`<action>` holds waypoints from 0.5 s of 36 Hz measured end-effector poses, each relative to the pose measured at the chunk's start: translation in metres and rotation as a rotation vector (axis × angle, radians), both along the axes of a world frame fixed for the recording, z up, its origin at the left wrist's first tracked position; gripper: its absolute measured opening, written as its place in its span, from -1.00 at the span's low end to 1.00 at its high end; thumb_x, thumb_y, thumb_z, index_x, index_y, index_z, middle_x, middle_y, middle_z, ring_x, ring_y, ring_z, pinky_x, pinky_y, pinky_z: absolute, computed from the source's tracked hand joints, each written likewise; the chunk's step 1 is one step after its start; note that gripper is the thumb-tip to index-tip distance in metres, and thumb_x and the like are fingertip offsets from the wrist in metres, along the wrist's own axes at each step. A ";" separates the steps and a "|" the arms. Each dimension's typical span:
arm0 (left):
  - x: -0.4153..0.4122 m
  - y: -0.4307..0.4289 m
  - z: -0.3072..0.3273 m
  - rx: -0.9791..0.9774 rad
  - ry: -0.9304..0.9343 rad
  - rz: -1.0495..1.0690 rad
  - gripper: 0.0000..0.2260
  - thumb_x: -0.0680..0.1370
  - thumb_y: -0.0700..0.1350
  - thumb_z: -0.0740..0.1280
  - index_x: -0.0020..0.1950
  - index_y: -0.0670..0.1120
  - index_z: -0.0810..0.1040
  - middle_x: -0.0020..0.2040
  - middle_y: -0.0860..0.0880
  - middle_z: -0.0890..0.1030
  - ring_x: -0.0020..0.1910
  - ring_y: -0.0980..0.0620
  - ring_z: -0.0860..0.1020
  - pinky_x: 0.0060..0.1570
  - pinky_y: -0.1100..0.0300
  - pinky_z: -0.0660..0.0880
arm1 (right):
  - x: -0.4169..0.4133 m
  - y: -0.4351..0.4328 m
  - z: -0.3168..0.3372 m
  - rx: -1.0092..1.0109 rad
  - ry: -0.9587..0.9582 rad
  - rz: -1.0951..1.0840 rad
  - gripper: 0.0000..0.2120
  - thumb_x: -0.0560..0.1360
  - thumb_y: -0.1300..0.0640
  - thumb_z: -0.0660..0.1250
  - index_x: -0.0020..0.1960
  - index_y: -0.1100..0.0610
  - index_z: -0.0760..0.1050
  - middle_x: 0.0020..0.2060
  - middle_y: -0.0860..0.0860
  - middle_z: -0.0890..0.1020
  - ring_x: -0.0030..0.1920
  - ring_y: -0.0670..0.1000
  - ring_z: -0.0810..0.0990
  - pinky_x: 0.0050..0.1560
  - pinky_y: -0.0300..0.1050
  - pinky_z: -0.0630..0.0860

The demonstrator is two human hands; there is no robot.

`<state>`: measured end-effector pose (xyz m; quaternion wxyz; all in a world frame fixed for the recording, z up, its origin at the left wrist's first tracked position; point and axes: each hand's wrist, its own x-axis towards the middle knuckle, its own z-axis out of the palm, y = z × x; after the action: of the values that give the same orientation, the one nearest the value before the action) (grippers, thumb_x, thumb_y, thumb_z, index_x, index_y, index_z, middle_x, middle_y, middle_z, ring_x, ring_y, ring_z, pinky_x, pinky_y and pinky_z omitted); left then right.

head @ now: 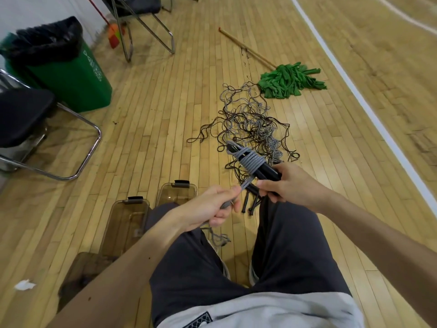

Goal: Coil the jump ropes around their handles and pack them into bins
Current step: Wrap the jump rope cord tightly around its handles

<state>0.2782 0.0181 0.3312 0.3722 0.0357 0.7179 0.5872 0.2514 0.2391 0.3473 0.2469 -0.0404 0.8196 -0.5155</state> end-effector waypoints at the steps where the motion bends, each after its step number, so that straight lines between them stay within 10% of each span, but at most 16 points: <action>1: 0.001 0.000 0.001 -0.011 0.003 -0.009 -0.59 0.69 0.14 0.11 -0.17 -0.12 0.48 -0.48 0.01 0.23 -0.56 0.06 0.20 -0.50 0.25 0.20 | -0.001 0.001 -0.001 0.010 0.011 -0.009 -0.87 0.59 0.14 0.40 -0.08 0.20 0.55 -0.44 -0.09 0.63 -0.45 -0.13 0.52 -0.36 -0.30 0.44; 18: 0.008 0.009 0.003 -0.548 0.443 -0.212 -0.65 0.67 0.11 0.19 -0.15 -0.08 0.56 -0.40 -0.01 0.41 -0.47 0.04 0.36 -0.37 0.11 0.33 | -0.012 0.012 -0.023 0.102 0.036 -0.194 -0.90 0.57 0.21 0.41 -0.07 0.25 0.57 -0.38 0.05 0.63 -0.52 -0.12 0.53 -0.48 -0.30 0.44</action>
<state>0.2863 0.0266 0.3339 0.2621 0.1353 0.9040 0.3095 0.2395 0.2514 0.3242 0.1830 0.0424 0.8490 -0.4938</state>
